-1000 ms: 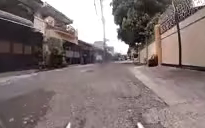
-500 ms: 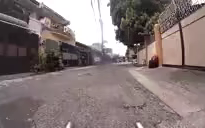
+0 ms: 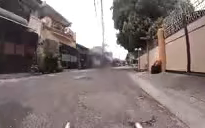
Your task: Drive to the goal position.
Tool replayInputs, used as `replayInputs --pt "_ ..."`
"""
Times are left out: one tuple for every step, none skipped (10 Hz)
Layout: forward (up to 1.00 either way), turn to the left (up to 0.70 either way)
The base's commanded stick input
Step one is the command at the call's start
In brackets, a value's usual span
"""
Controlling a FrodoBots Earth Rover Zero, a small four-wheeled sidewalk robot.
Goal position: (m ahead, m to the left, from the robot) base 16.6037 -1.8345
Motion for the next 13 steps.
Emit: replayInputs --pt "0.70 -0.14" --pt "0.70 -0.14" --pt "0.70 -0.08" --pt "0.70 0.00" --pt "0.70 0.00" --pt "0.70 0.00" --pt "0.70 0.00" --pt "0.70 0.00" --pt "0.70 0.00" --pt "0.70 0.00" --pt "0.70 0.00" --pt "0.70 -0.14" --pt "0.70 -0.14"
